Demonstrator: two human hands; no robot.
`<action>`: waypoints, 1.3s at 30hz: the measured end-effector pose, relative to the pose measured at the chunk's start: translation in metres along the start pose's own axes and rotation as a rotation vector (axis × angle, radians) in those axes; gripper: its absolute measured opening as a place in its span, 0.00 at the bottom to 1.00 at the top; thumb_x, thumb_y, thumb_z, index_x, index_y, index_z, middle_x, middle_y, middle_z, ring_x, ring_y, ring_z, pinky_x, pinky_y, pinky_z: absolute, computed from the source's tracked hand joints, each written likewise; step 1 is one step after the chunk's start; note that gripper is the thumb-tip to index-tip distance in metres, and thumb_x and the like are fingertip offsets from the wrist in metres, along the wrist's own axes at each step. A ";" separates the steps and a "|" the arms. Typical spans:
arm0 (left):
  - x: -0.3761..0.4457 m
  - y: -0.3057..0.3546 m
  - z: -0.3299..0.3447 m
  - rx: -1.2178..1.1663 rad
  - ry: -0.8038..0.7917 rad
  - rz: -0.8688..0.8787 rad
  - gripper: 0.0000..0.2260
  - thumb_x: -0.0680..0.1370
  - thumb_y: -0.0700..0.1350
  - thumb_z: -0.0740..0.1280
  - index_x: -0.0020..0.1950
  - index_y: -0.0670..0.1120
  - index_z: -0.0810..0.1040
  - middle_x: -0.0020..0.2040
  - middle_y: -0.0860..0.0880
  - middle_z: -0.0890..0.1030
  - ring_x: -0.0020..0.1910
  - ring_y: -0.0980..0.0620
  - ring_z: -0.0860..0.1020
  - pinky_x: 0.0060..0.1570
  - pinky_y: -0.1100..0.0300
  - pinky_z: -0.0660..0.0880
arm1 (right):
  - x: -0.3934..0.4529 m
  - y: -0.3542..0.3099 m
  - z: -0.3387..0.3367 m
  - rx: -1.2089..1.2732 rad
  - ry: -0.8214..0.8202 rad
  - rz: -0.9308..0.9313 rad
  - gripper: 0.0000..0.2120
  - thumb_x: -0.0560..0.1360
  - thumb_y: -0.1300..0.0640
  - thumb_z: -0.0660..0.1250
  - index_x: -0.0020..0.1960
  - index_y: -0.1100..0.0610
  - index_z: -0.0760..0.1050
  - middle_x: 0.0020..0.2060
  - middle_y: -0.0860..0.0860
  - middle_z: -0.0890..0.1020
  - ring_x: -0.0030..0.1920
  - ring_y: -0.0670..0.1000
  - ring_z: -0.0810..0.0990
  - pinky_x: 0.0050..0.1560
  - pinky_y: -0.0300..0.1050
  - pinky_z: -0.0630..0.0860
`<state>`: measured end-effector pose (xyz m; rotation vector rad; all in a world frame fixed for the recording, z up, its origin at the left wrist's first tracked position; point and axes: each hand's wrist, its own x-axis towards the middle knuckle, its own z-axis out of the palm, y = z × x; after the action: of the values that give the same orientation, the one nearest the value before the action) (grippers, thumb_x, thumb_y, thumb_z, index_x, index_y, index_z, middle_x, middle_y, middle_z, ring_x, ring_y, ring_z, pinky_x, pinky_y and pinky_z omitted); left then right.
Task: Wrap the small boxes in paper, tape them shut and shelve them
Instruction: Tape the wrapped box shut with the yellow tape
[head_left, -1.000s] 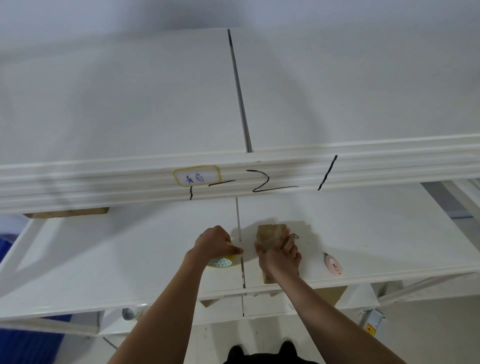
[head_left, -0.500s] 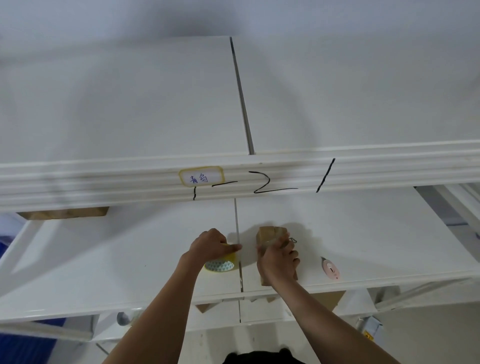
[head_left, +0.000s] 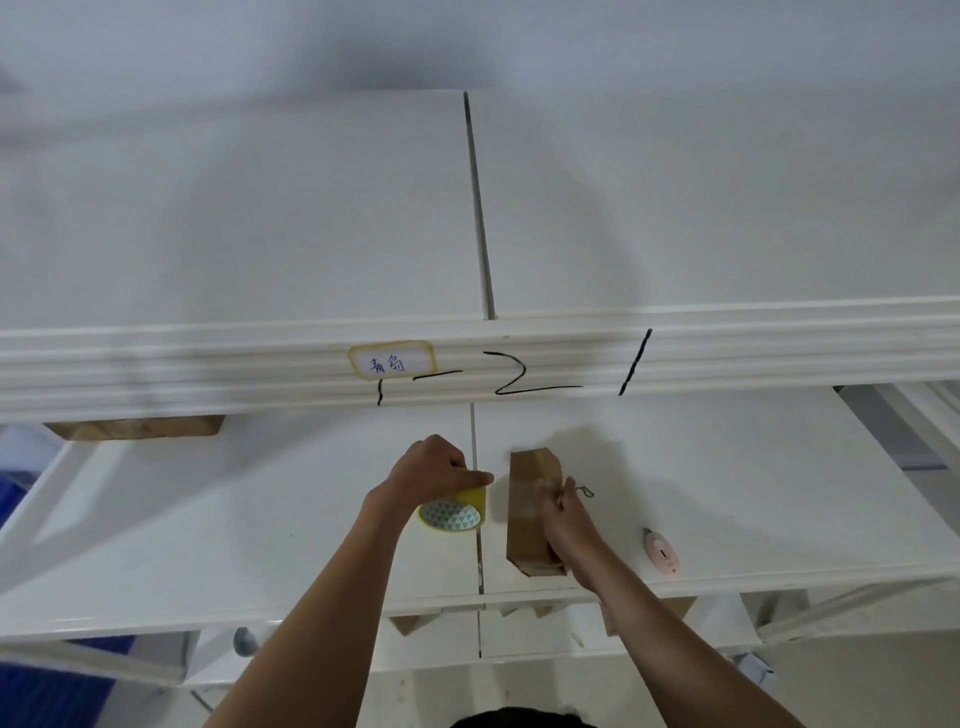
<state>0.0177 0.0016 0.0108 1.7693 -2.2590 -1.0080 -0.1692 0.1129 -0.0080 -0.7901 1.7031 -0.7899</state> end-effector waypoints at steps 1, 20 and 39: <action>0.000 0.001 0.002 0.007 -0.004 0.000 0.19 0.70 0.63 0.74 0.39 0.46 0.84 0.37 0.50 0.82 0.41 0.51 0.81 0.40 0.56 0.78 | 0.000 0.001 -0.001 0.009 -0.005 -0.003 0.34 0.85 0.42 0.53 0.82 0.57 0.42 0.70 0.56 0.69 0.63 0.54 0.75 0.53 0.41 0.71; 0.005 0.017 0.034 0.106 0.009 -0.032 0.15 0.72 0.63 0.72 0.39 0.52 0.79 0.40 0.53 0.81 0.40 0.52 0.80 0.42 0.57 0.79 | 0.011 0.014 -0.011 -0.142 0.269 -0.275 0.24 0.83 0.58 0.62 0.76 0.45 0.62 0.68 0.53 0.67 0.64 0.52 0.72 0.64 0.48 0.72; 0.007 0.018 0.034 0.199 0.036 -0.020 0.19 0.72 0.65 0.70 0.47 0.50 0.84 0.43 0.53 0.81 0.42 0.53 0.81 0.42 0.60 0.78 | 0.004 0.020 0.022 -0.510 0.351 -0.327 0.36 0.74 0.25 0.54 0.68 0.53 0.58 0.51 0.51 0.81 0.47 0.53 0.83 0.44 0.49 0.82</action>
<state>-0.0150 0.0125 -0.0079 1.8711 -2.3972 -0.7702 -0.1510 0.1184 -0.0319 -1.3682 2.1633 -0.7496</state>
